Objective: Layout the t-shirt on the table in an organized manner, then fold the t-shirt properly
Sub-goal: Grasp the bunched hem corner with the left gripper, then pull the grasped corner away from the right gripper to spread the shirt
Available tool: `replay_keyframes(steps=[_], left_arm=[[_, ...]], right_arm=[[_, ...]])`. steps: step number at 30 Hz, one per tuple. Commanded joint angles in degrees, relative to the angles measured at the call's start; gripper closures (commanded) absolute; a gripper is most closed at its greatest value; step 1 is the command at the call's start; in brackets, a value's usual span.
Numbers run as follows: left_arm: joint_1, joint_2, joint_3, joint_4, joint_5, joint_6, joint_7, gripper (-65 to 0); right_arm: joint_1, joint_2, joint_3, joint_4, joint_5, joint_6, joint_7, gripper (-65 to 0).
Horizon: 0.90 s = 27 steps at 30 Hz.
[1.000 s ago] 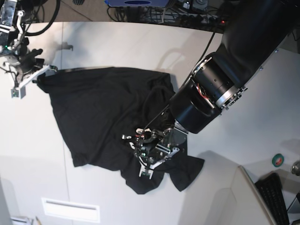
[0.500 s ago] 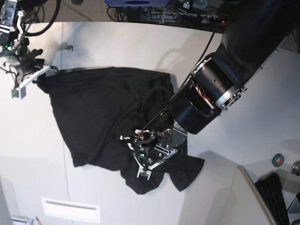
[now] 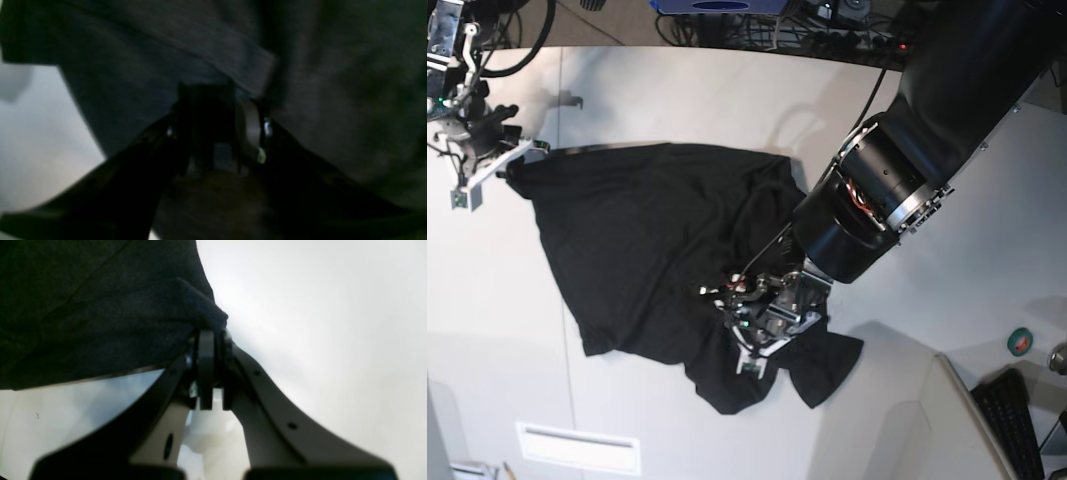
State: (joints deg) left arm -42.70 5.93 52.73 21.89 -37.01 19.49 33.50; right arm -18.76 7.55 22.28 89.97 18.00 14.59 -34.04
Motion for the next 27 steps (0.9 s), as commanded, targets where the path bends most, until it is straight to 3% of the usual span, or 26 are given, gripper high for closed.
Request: replay_keyframes(steps=[1, 7, 10, 14, 23, 27], left_arm=[[-2.0, 0.4, 0.1, 0.2, 0.5, 0.3, -1.4, -20.4], [-2.0, 0.4, -0.3, 2.0, 0.3, 0.3, -1.5, -18.4], [-2.0, 0.4, -0.3, 3.5, 0.1, 0.3, -1.5, -8.6], [-2.0, 0.4, -0.4, 3.8, 0.1, 0.3, -1.5, 0.0], [-2.2, 0.1, -1.1, 4.0, 0.1, 0.6, -1.5, 0.0], [-0.9, -3.8, -11.0, 9.6, 0.0, 0.6, -1.1, 0.0]], right_arm=[[0.3, 0.7, 0.4, 0.9, 0.4, 0.0, 1.1, 0.0], [0.4, 0.7, 0.4, 0.9, 0.4, 0.0, 1.1, 0.0], [0.4, 0.7, 0.4, 0.8, 0.3, 0.0, 1.1, 0.0], [0.4, 0.7, 0.4, 0.8, 0.3, 0.0, 1.1, 0.0], [0.4, 0.7, 0.4, 0.8, 0.3, 0.0, 1.1, 0.0], [0.4, 0.7, 0.4, 0.8, 0.3, 0.0, 1.1, 0.0]])
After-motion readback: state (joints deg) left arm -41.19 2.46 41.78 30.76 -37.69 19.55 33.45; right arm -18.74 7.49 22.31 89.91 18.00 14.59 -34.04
